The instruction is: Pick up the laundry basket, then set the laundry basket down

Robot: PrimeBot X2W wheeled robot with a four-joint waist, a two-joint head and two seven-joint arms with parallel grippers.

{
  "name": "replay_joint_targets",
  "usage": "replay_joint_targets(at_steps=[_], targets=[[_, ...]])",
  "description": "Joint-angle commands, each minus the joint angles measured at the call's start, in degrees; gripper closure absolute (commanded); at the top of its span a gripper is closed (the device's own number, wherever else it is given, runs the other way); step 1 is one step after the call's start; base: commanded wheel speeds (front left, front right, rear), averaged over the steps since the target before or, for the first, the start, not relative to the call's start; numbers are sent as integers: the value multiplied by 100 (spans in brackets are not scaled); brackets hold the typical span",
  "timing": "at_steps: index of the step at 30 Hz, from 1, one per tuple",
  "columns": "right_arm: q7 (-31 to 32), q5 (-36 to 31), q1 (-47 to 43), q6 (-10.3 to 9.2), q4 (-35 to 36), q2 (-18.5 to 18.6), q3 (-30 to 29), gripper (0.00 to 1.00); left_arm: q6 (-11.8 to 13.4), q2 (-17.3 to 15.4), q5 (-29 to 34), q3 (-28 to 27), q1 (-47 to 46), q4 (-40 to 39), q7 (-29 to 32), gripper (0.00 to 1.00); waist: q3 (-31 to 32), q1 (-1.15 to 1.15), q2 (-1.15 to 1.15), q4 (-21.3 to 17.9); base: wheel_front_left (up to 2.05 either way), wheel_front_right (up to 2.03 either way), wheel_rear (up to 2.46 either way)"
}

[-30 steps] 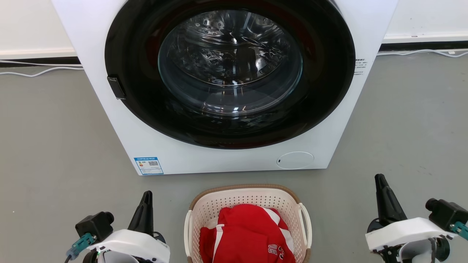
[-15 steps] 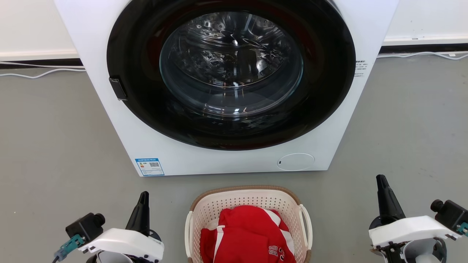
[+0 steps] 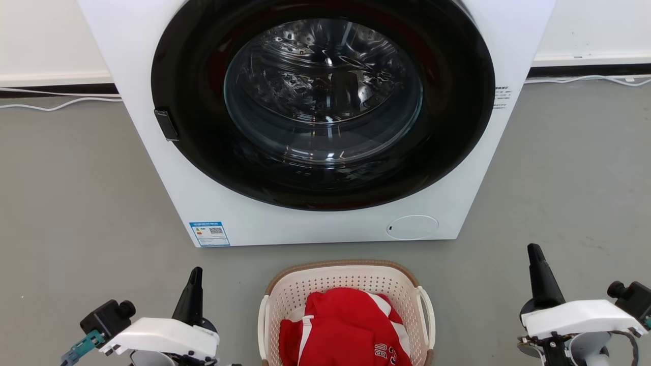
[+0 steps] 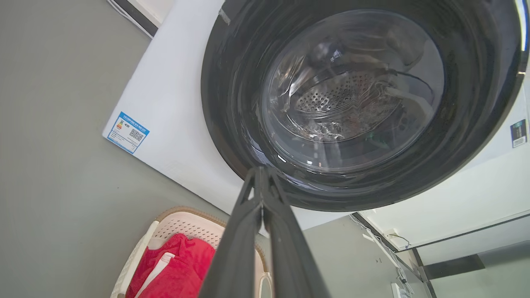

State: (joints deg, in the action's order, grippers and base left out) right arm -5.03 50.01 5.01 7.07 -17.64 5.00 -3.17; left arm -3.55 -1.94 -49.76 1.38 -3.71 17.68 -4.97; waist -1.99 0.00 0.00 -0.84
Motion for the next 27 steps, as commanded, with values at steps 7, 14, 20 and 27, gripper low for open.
replay_joint_targets(at_steps=[7,14,20,27], targets=[[156,526,153,22,185,13,-1,100,-105,-49,-521,-184,-207,-205,124,100,19,0,0,9,0,0,0],[272,952,149,24,205,-13,-40,100,-138,-55,-951,-254,-212,-223,243,100,38,0,0,18,0,0,0],[371,1318,146,26,223,-36,-74,100,-167,-59,-1320,-314,-216,-239,344,100,54,0,0,25,0,0,0],[487,1744,142,28,243,-62,-113,100,-200,-64,-1750,-384,-221,-257,462,100,73,0,0,34,0,0,0]])
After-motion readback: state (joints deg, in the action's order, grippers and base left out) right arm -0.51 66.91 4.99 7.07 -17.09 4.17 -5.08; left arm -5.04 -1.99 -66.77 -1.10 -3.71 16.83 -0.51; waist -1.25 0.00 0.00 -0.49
